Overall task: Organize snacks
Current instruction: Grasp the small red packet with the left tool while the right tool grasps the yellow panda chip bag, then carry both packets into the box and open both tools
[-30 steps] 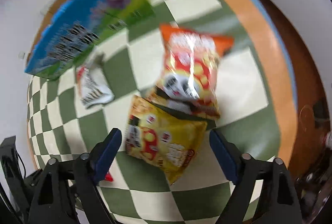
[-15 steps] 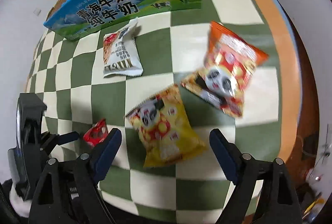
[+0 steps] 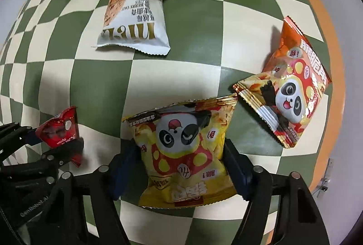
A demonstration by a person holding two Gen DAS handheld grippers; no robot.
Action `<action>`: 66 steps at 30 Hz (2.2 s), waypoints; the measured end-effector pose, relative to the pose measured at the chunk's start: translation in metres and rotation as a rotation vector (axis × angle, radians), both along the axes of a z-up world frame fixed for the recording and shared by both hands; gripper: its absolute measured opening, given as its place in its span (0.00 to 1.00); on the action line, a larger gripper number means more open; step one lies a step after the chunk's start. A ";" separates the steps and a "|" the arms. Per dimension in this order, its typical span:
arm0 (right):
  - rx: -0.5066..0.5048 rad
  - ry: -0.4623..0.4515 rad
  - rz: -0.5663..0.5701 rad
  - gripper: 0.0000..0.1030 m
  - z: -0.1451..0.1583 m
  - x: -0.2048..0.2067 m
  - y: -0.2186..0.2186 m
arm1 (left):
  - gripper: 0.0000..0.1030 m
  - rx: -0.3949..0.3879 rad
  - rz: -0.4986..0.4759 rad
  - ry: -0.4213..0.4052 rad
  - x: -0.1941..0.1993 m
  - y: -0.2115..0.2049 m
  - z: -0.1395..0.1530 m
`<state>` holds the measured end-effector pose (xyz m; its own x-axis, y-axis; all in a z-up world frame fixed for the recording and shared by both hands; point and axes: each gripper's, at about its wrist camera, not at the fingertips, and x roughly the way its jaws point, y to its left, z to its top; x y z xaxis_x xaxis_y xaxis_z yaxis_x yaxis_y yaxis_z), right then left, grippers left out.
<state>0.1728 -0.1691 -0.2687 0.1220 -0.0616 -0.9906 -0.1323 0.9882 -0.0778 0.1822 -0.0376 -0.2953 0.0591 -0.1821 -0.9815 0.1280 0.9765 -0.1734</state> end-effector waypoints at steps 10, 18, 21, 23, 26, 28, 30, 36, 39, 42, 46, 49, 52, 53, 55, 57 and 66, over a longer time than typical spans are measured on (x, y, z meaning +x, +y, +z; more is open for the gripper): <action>0.197 -0.049 -0.162 0.63 0.032 -0.010 -0.028 | 0.38 -0.029 -0.003 -0.086 0.013 0.003 0.058; 0.302 -0.145 -0.163 0.63 0.095 -0.004 -0.029 | 0.38 -0.130 0.016 -0.169 0.039 0.018 0.121; 0.339 -0.211 -0.145 0.63 0.129 0.010 -0.018 | 0.38 -0.188 0.027 -0.204 0.052 0.023 0.147; 0.359 -0.257 -0.133 0.63 0.150 0.021 -0.016 | 0.38 -0.219 0.030 -0.220 0.066 0.023 0.162; 0.384 -0.313 -0.116 0.63 0.182 0.043 -0.012 | 0.39 -0.248 0.030 -0.259 0.098 0.017 0.187; 0.391 -0.342 -0.108 0.63 0.198 0.061 -0.011 | 0.39 -0.246 0.018 -0.288 0.126 0.016 0.205; 0.376 -0.378 -0.100 0.63 0.211 0.087 -0.008 | 0.39 -0.240 0.009 -0.303 0.149 0.012 0.212; 0.311 -0.398 -0.103 0.63 0.226 0.168 -0.024 | 0.39 -0.195 0.011 -0.290 0.231 0.011 0.211; 0.281 -0.368 -0.108 0.63 0.215 0.204 -0.028 | 0.39 -0.170 0.015 -0.236 0.267 0.011 0.189; 0.262 -0.314 -0.116 0.63 0.194 0.230 -0.030 | 0.39 -0.143 0.021 -0.170 0.293 0.011 0.159; 0.249 -0.231 -0.124 0.63 0.158 0.249 -0.030 | 0.39 -0.113 0.030 -0.087 0.317 0.011 0.116; 0.248 -0.189 -0.136 0.63 0.134 0.251 -0.030 | 0.39 -0.102 0.038 -0.043 0.329 0.011 0.090; 0.240 -0.136 -0.133 0.63 0.112 0.251 -0.027 | 0.39 -0.101 0.034 -0.021 0.334 0.009 0.075; 0.229 -0.105 -0.122 0.64 0.102 0.252 -0.025 | 0.40 -0.100 0.029 -0.019 0.335 0.008 0.072; 0.179 -0.045 -0.094 0.68 0.086 0.254 -0.018 | 0.51 -0.065 0.011 0.007 0.336 0.003 0.064; 0.164 -0.020 -0.083 0.75 0.077 0.254 -0.015 | 0.77 -0.069 0.014 0.019 0.337 0.002 0.060; 0.189 -0.033 -0.096 0.89 0.084 0.256 -0.008 | 0.85 -0.061 0.040 -0.055 0.336 0.016 0.080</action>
